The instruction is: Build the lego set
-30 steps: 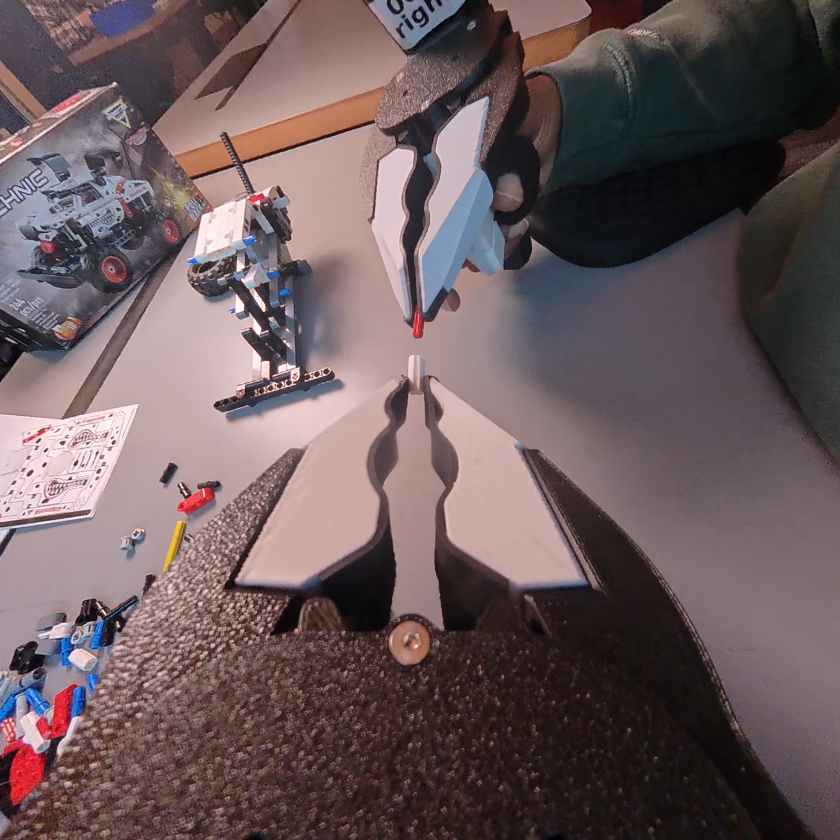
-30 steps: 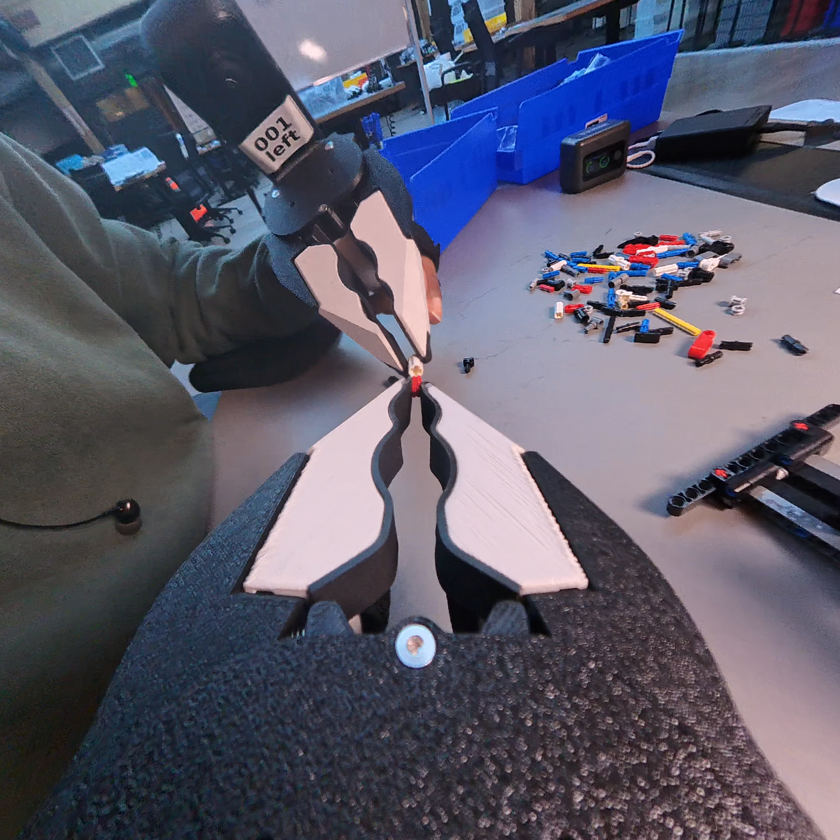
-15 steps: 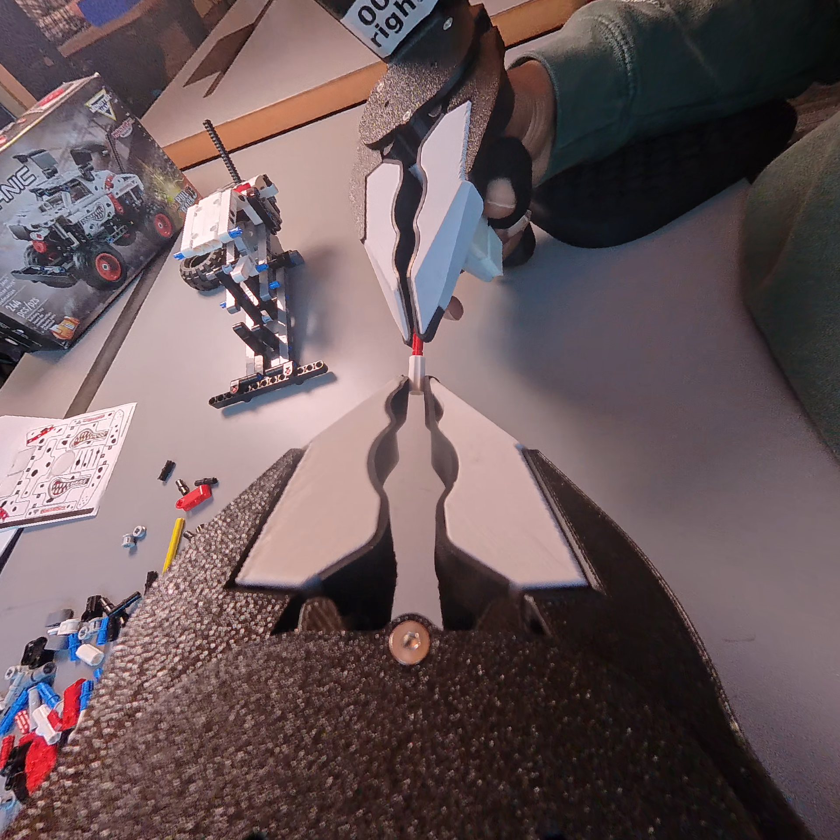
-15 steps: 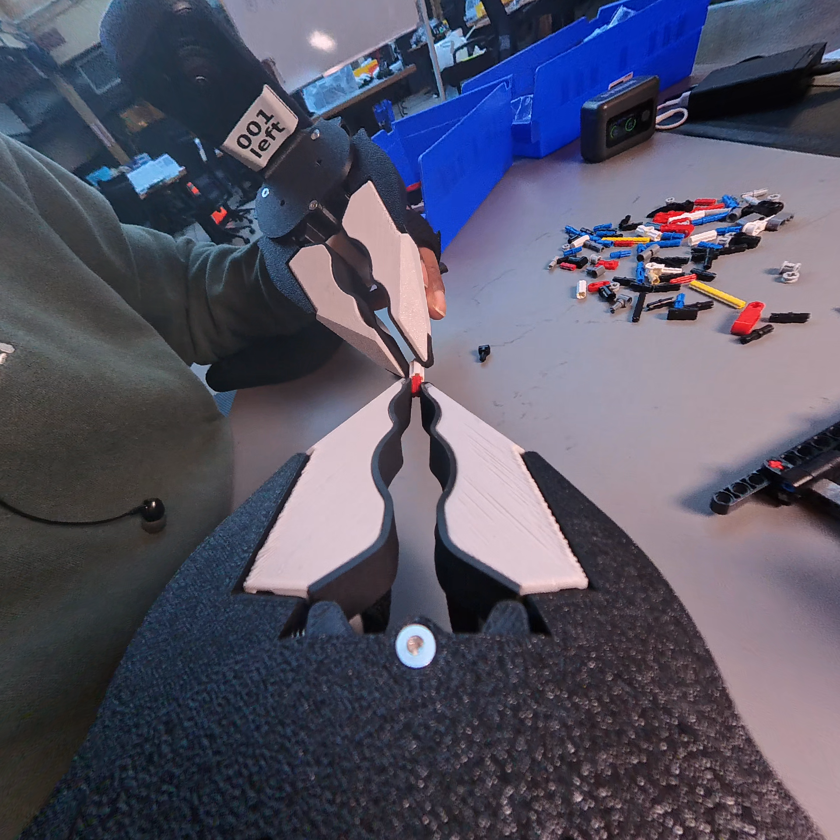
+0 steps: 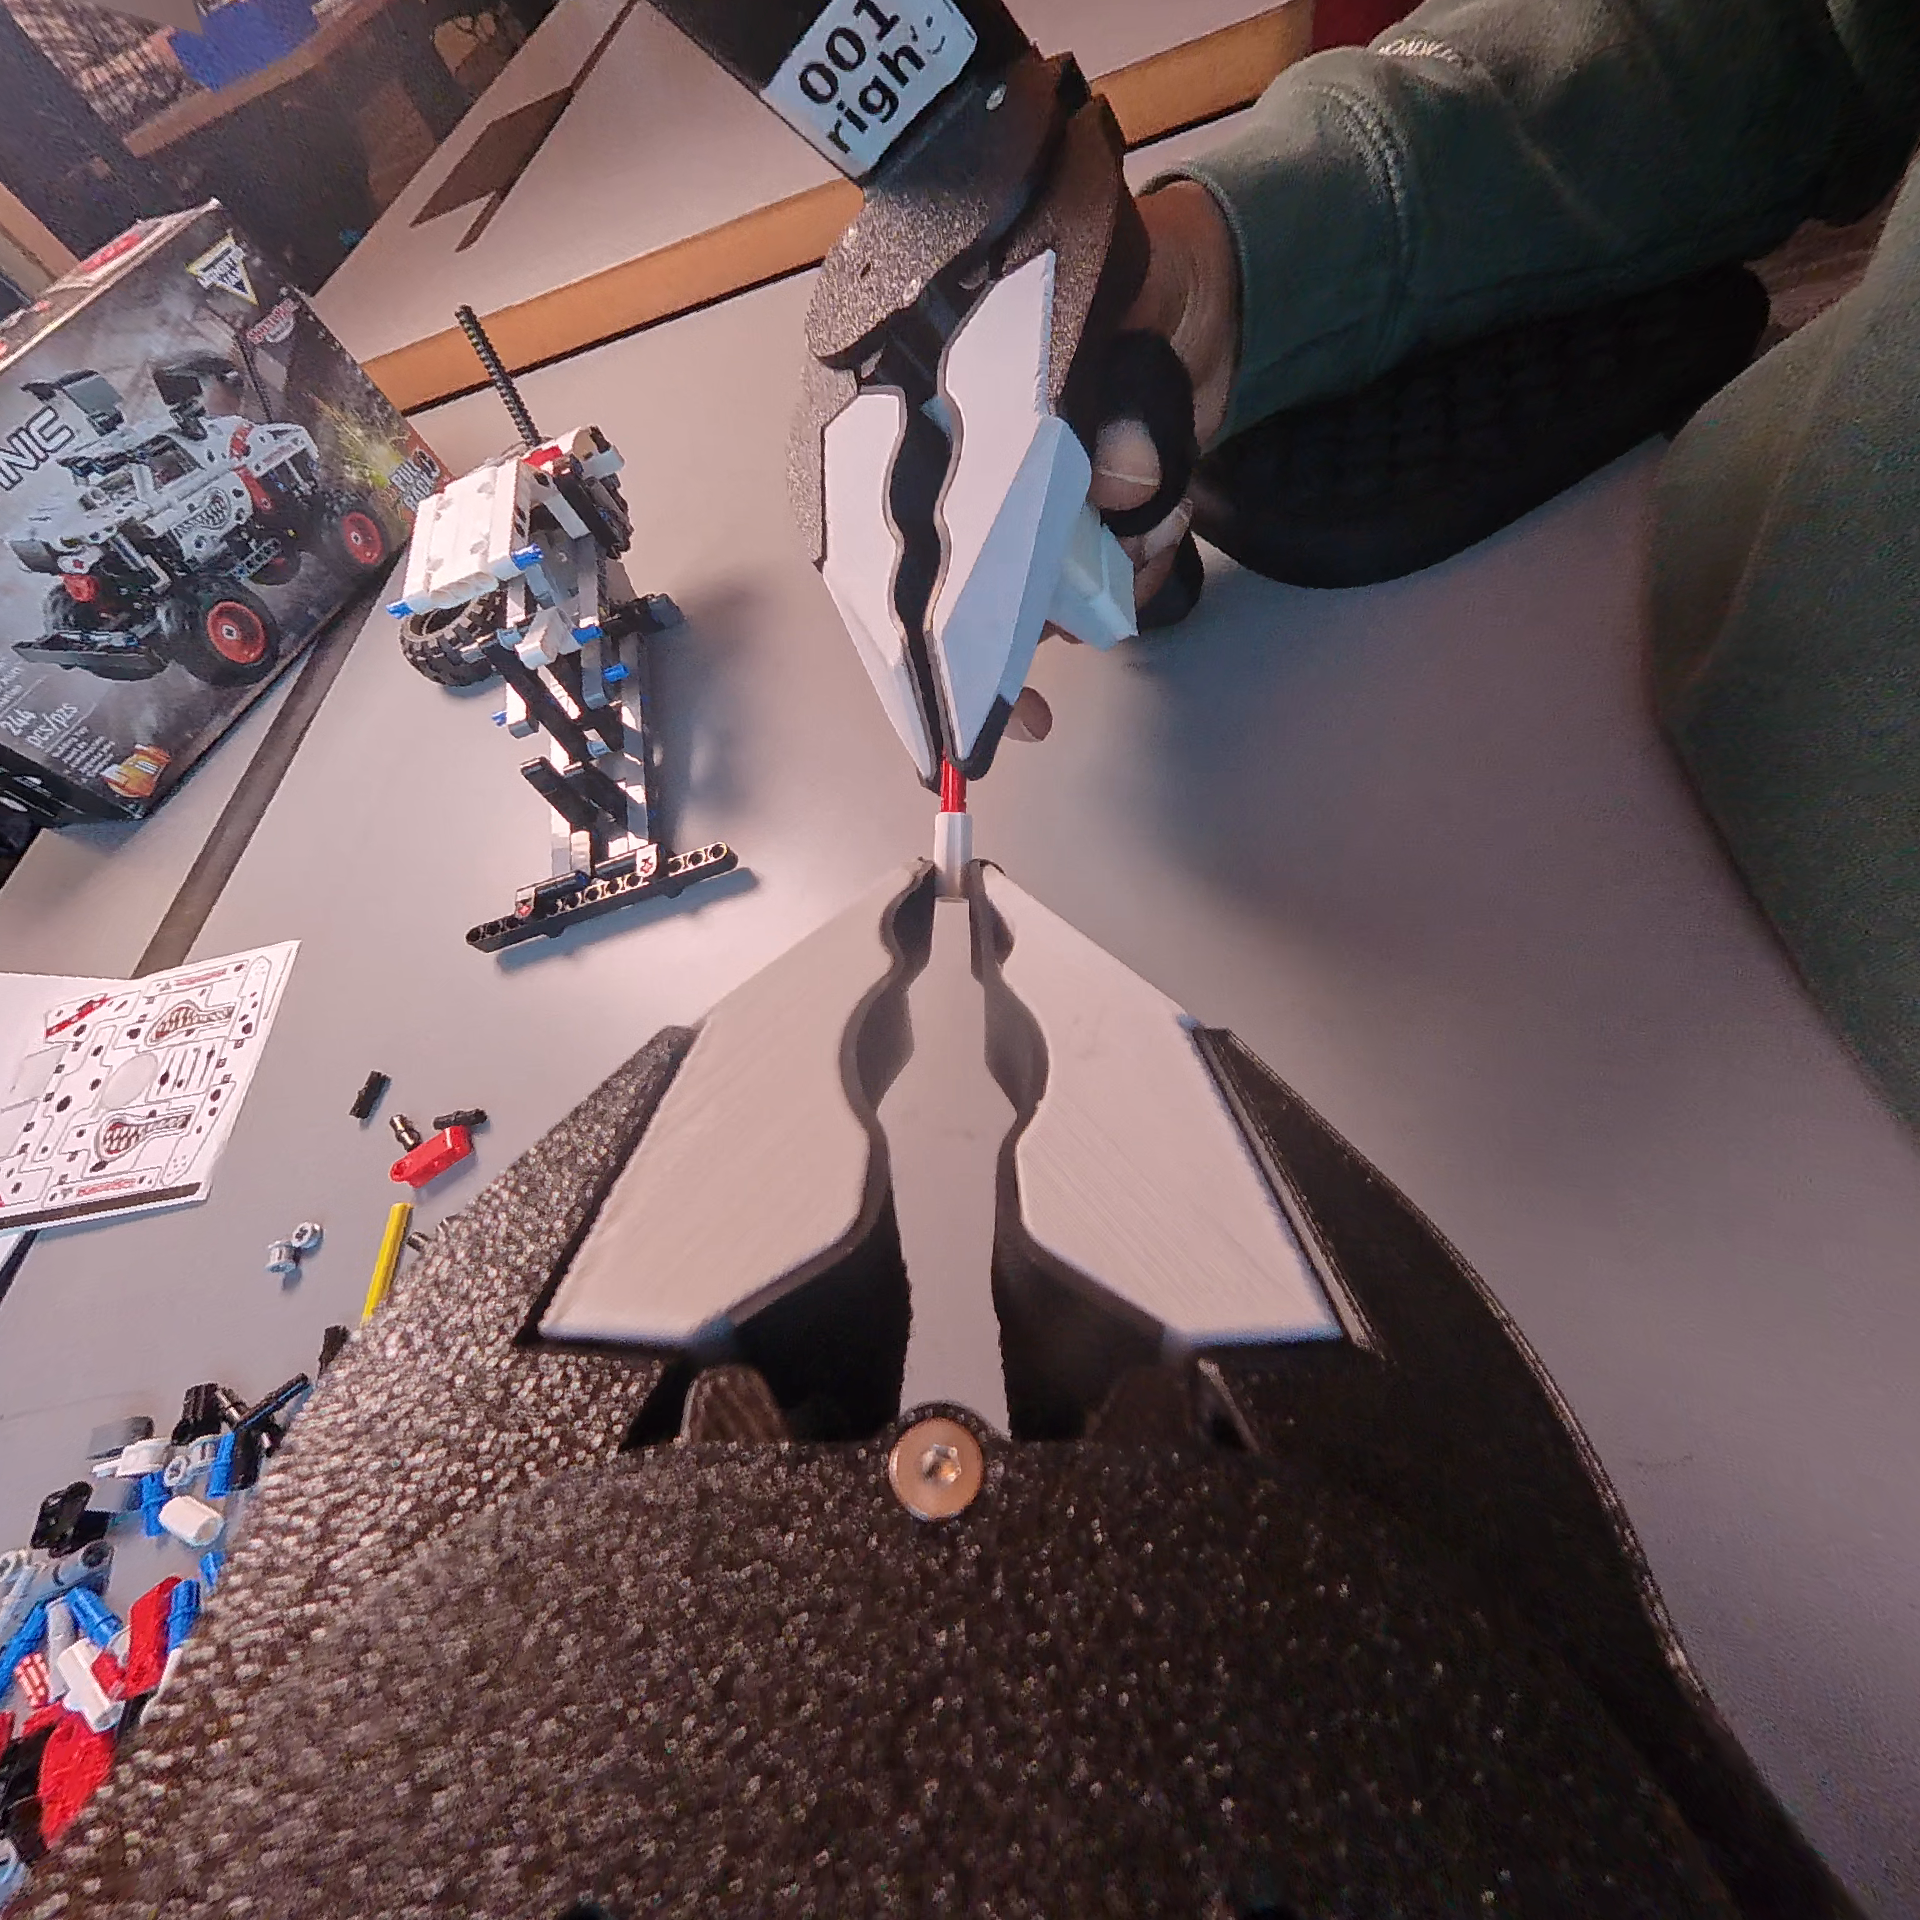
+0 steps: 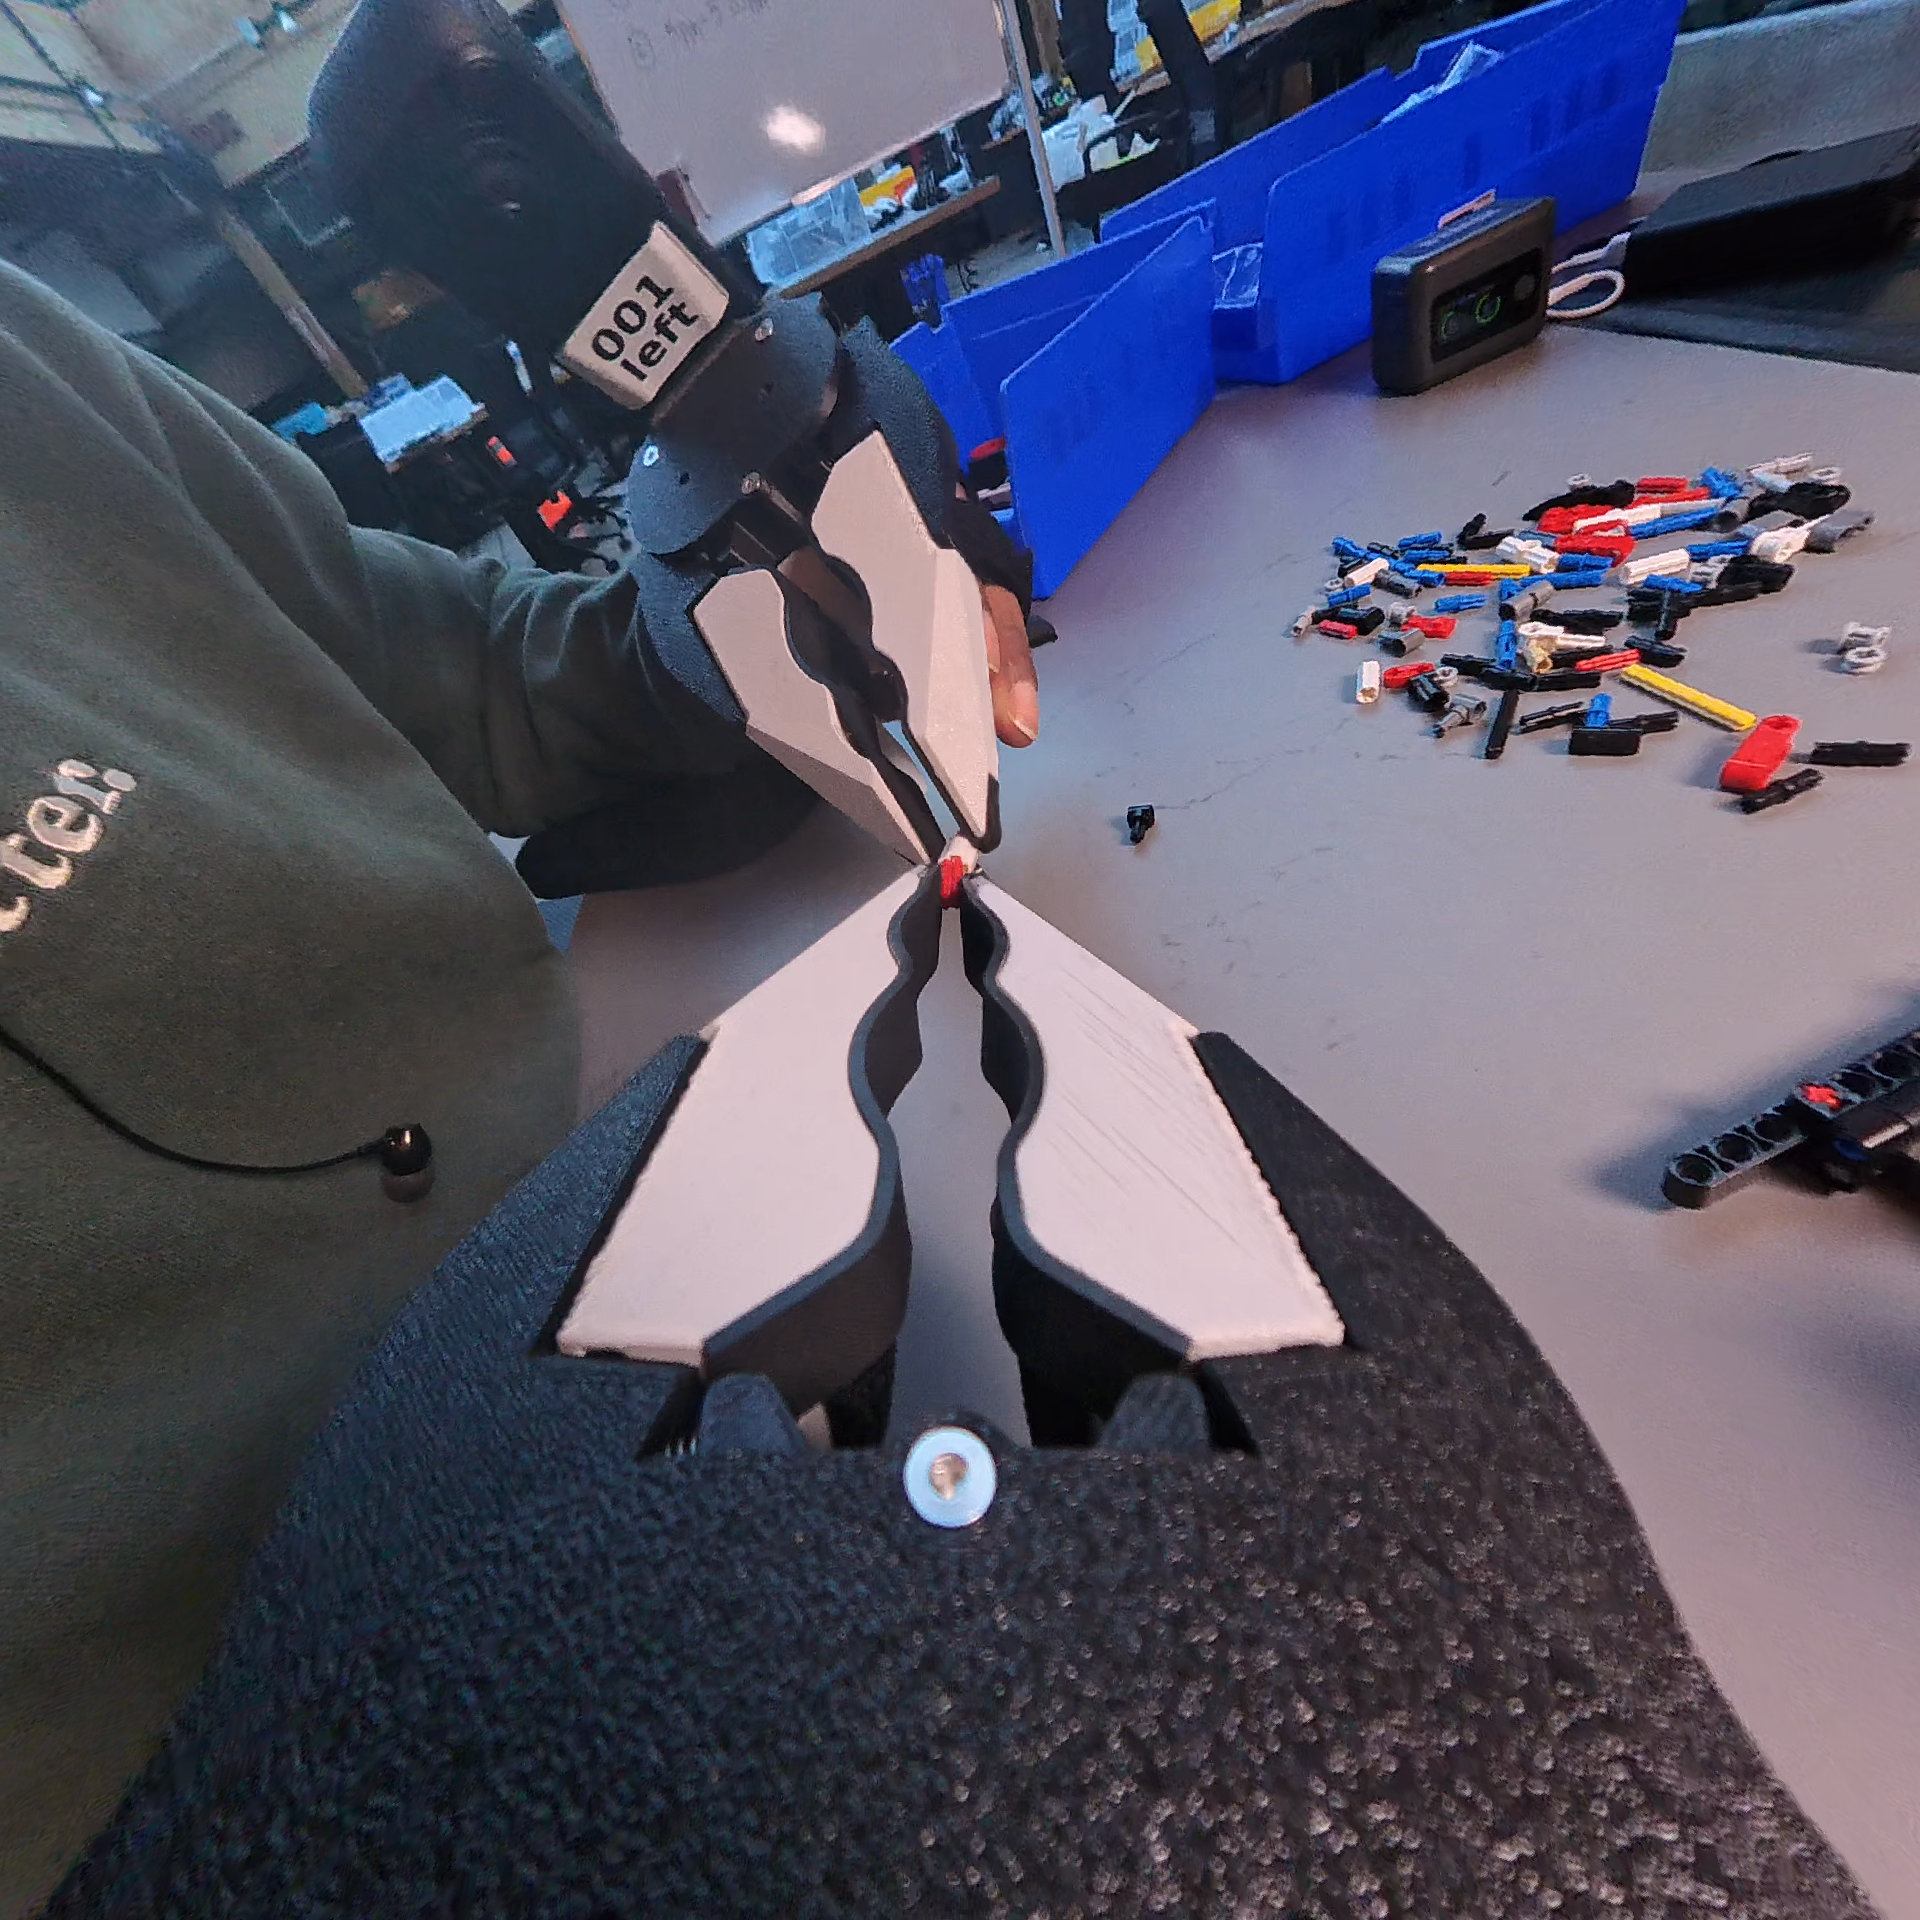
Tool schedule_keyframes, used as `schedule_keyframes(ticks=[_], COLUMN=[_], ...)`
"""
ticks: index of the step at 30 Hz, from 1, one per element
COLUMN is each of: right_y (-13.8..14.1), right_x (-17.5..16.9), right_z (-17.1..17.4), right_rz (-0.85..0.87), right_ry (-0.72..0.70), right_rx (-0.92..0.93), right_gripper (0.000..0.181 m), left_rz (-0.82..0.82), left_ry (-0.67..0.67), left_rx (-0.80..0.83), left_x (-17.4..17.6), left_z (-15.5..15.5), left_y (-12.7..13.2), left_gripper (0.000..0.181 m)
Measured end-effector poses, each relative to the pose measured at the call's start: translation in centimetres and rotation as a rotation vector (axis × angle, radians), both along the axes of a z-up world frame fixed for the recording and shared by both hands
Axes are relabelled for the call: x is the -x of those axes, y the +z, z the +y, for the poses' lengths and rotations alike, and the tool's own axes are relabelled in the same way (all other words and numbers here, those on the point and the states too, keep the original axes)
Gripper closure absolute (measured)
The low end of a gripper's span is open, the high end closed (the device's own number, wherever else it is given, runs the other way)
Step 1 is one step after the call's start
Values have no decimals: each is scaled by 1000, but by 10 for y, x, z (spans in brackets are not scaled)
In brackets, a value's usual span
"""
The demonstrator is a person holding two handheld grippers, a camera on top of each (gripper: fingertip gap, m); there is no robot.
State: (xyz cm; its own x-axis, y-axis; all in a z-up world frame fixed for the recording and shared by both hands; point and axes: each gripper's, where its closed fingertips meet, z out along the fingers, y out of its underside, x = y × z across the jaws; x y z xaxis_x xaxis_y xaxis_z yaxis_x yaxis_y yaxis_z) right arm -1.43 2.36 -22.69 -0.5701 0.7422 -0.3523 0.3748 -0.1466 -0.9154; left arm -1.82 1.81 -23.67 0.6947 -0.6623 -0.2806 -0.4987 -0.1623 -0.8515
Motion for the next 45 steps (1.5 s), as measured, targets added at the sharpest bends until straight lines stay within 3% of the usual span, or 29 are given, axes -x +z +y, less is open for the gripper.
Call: schedule_keyframes(ticks=[10,25,45], right_y=[-14,3,-3], right_x=[-6,-2,0], right_z=[-4,-8,-6], right_rz=[52,140,102], right_ry=[29,-3,7], right_rx=[-248,-188,-149], right_gripper=[179,179,177], left_rz=[11,-206,-224], left_ry=[-33,-60,-54], left_rx=[71,83,108], left_x=[-5,-9,-5], left_z=[-4,-6,-4], left_y=[-13,5,-2], left_gripper=[176,176,175])
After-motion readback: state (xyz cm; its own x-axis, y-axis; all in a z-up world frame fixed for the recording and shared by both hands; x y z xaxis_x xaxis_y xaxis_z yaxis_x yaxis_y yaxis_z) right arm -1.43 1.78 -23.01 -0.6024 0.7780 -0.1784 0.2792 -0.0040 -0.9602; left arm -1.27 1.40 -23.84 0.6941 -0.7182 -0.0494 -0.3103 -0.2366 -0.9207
